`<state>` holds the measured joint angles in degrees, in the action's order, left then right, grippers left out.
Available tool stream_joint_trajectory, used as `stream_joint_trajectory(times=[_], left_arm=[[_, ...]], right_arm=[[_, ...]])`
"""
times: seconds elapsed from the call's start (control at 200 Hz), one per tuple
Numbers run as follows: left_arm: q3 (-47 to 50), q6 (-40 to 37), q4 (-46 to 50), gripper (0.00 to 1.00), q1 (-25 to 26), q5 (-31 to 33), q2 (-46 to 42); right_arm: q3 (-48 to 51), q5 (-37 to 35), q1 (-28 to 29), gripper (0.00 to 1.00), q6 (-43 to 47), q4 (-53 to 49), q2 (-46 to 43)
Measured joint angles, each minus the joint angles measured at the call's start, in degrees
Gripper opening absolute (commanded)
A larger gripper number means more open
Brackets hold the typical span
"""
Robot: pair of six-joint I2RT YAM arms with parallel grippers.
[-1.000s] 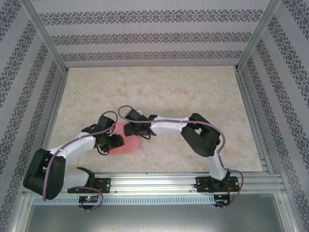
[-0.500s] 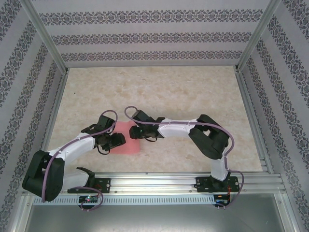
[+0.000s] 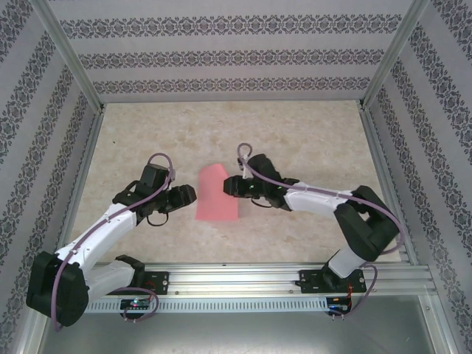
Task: Fold a paper plane with a square sheet of paper (fold left side to right side)
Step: Pick up the square sheet of paper from the center of the table, then place a square sheet of paper at the center of the table.
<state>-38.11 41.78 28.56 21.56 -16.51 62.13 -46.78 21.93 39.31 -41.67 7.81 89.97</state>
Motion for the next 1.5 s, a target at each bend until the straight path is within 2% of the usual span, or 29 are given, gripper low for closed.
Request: stream_joint_trajectory(times=[0.195,0.495,0.694,0.969,1.049,1.134,1.199,1.309,1.369,1.464,1.499], left_arm=[[-3.72,-1.64,-4.48,0.75,0.0,-5.27,0.55],[-13.75,-4.24,-15.96,0.98,0.0,-17.7,6.69],[-16.96,-2.89,-26.1,1.0,0.0,-25.81,9.97],[-17.44,2.86,-40.52,0.97,1.49,-33.9,12.81],[-17.46,4.33,-44.24,0.93,2.8,-35.56,12.83],[-17.59,5.09,-46.71,0.81,4.2,-36.57,12.79],[-17.62,5.46,-47.67,0.65,4.9,-37.16,12.59],[-17.68,5.7,-48.52,0.32,5.22,-37.42,12.11],[-17.68,5.38,-48.28,0.19,5.25,-37.35,11.69],[-17.77,4.42,-46.25,0.02,5.27,-36.72,11.08],[-17.81,3.65,-44.89,0.0,5.29,-36.28,10.93]], right_arm=[[3.37,10.54,-10.62,0.25,1.09,2.14,-11.37],[3.67,25.75,-23.19,0.24,-1.88,3.3,-25.59],[0.46,32.48,-24.06,0.24,-5.42,2.86,-30.01],[-4.81,35.15,-22.86,0.24,-11.67,6.58,-33.33],[-5.27,35.19,-21.97,0.24,-12.35,6.8,-33.38],[-5.4,35.17,-21.68,0.24,-12.44,6.29,-33.4],[-5.4,34.95,-21.68,0.24,-12.26,5.33,-33.44],[-5.4,34.34,-21.73,0.25,-11.54,3.61,-33.48],[-5.4,33.88,-21.99,0.26,-10.78,2.34,-33.48],[-5.33,32.5,-23.12,0.4,-8.9,-0.85,-33.7],[-5.29,31.23,-23.5,0.47,-7.41,-2.82,-33.9]])
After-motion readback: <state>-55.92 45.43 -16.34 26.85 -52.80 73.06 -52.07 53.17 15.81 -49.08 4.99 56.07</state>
